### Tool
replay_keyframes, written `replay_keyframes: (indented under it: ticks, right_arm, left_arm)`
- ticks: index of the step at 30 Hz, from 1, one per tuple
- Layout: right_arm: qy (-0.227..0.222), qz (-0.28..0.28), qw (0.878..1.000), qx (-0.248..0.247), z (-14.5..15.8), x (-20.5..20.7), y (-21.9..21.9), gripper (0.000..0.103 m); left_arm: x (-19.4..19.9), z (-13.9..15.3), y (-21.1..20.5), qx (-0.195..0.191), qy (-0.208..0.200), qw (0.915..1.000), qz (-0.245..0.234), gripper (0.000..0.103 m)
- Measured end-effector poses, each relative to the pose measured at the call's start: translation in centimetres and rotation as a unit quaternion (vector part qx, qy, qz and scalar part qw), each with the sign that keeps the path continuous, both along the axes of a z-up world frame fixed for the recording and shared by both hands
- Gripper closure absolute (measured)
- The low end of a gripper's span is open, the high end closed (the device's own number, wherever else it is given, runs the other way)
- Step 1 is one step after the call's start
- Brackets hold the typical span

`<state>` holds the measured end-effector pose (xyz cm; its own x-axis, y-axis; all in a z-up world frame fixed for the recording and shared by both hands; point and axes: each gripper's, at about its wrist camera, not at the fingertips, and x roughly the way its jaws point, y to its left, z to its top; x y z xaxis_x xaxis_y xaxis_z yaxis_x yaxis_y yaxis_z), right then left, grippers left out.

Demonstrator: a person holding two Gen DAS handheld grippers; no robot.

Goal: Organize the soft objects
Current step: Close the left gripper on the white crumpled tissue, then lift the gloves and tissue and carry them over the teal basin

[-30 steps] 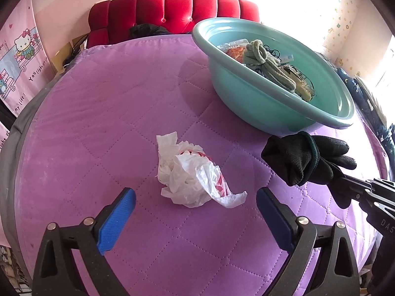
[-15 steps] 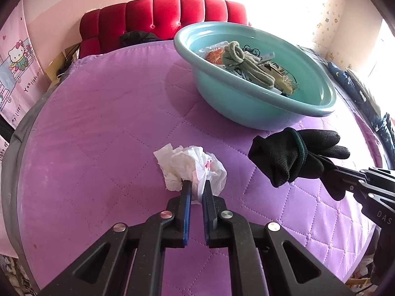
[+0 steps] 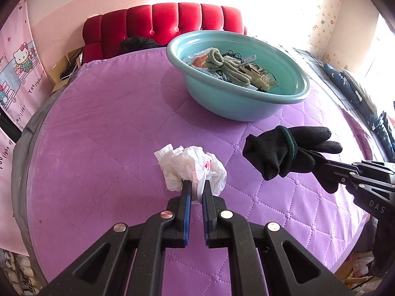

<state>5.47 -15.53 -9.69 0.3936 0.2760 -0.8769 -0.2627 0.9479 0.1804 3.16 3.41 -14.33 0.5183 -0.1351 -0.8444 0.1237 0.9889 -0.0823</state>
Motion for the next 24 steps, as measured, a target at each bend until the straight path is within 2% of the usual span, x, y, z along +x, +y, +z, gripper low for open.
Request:
replay_keyframes:
  ticks: [12,24]
  right_arm:
    - [0.001,0.009,1.000,-0.007,1.8,-2.5,-1.6,0.099]
    - [0.000,0.005,1.000,0.014,6.5,-1.7,-2.9,0.099]
  left_arm:
    - [-3.6,2.5,-1.2,-0.008,-0.007,0.9999,-0.007,0.095]
    - [-4.4,7.0,-3.0,-0.031,-0.016,0.9982,-0.049,0.095]
